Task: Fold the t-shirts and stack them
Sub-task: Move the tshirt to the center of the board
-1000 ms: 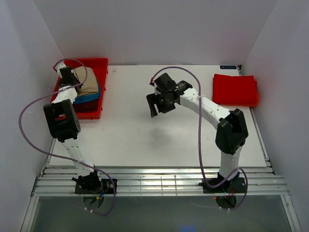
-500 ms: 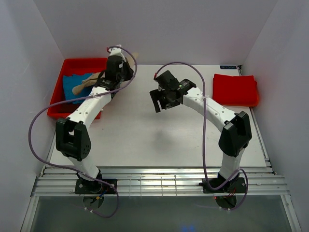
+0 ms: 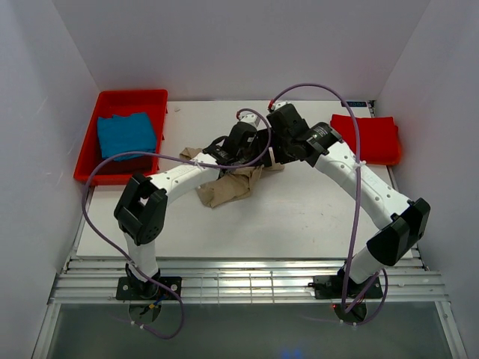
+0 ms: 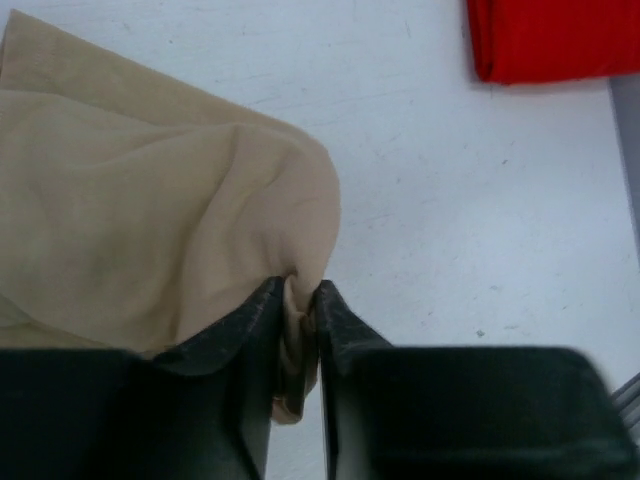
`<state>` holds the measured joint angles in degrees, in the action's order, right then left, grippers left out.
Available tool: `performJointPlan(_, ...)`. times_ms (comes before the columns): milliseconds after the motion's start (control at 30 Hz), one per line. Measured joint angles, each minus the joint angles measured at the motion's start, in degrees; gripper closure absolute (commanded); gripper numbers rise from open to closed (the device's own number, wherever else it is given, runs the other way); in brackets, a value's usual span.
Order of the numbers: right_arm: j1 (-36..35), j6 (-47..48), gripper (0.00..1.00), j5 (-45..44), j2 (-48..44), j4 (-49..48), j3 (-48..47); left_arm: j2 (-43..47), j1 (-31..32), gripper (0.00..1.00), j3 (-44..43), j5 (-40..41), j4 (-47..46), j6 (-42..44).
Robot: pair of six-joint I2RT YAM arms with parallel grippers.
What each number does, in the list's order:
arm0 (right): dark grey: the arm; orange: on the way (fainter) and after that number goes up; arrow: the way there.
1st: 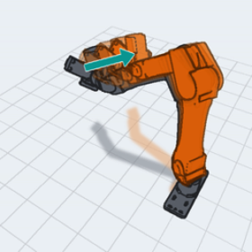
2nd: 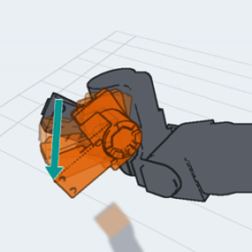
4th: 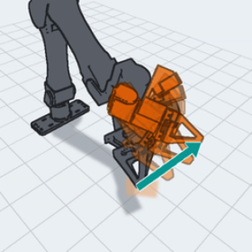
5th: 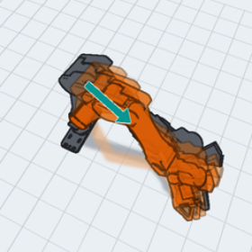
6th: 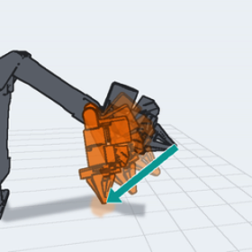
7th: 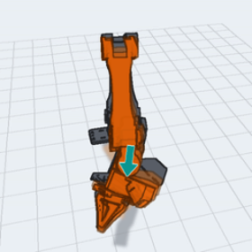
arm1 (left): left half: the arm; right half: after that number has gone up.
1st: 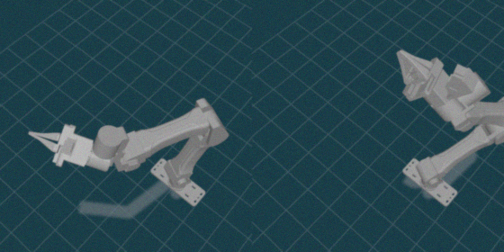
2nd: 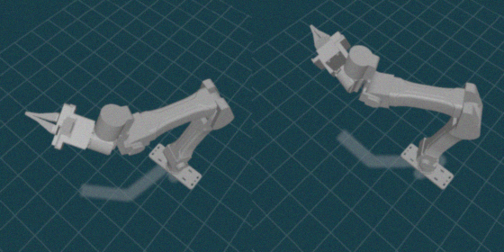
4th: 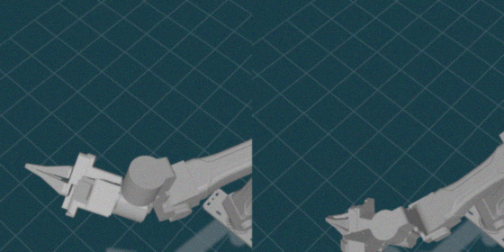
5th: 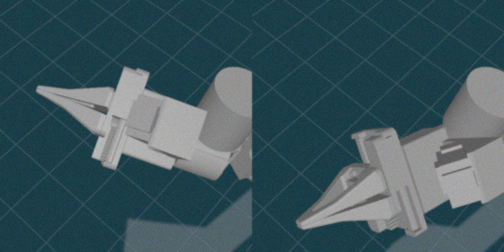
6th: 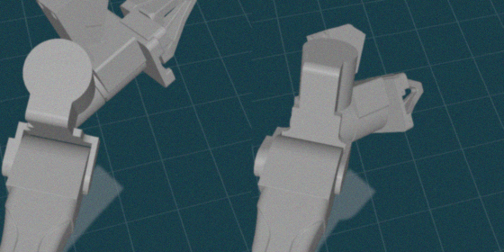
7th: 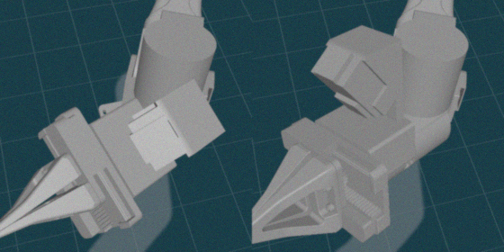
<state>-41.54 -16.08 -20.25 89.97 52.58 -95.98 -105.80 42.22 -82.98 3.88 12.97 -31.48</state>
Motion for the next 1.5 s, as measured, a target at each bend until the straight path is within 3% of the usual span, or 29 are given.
performJointPlan(33, 0.2, -0.1, 0.13, -0.6, 0.0, 0.5, 0.3, -0.4, 0.2, 0.49, 0.0, -0.1, -0.1, 0.0)
performJointPlan(133, 0.3, -0.4, 0.13, -1.4, 0.0, 0.9, 0.8, -0.8, 0.4, 0.32, -0.1, 0.9, 0.6, -0.5)
performJointPlan(367, 0.2, -0.7, 0.15, 2.4, 1.1, -3.3, 2.3, 5.9, 1.1, 0.31, 3.0, 14.0, 4.1, 1.6)
performJointPlan(500, 0.2, 0.7, 0.32, 8.9, 4.5, -8.0, 3.9, 15.6, 0.2, 0.37, 10.0, 21.6, 5.9, 1.4)
performJointPlan(633, 0.1, 2.9, 0.4, 17.5, 12.5, -11.1, 1.6, 20.8, -3.5, 0.46, 14.7, 27.6, 8.9, -2.4)
performJointPlan(800, -0.5, 4.8, 0.4, 26.9, 23.3, -12.9, -4.2, 25.2, -5.8, 0.45, 21.6, 32.1, 14.5, -8.4)
performJointPlan(1000, -3.6, 6.1, 0.38, 33.0, 26.8, -13.7, -5.1, 29.3, -5.6, 0.45, 25.4, 33.1, 23.6, -18.0)
performJointPlan(1167, -7.3, 7.4, 0.3, 38.2, 29.7, -14.1, -8.9, 35.2, -5.7, 0.32, 27.0, 38.8, 34.9, -27.1)
performJointPlan(1267, -9.6, 7.9, 0.26, 40.4, 31.9, -14.1, -11.2, 39.4, -6.9, 0.27, 26.0, 42.5, 39.8, -29.5)
performJointPlan(1500, -14.1, 8.4, 0.22, 42.1, 39.5, -13.7, -18.2, 47.5, -13.7, 0.25, 24.0, 44.8, 44.5, -30.3)
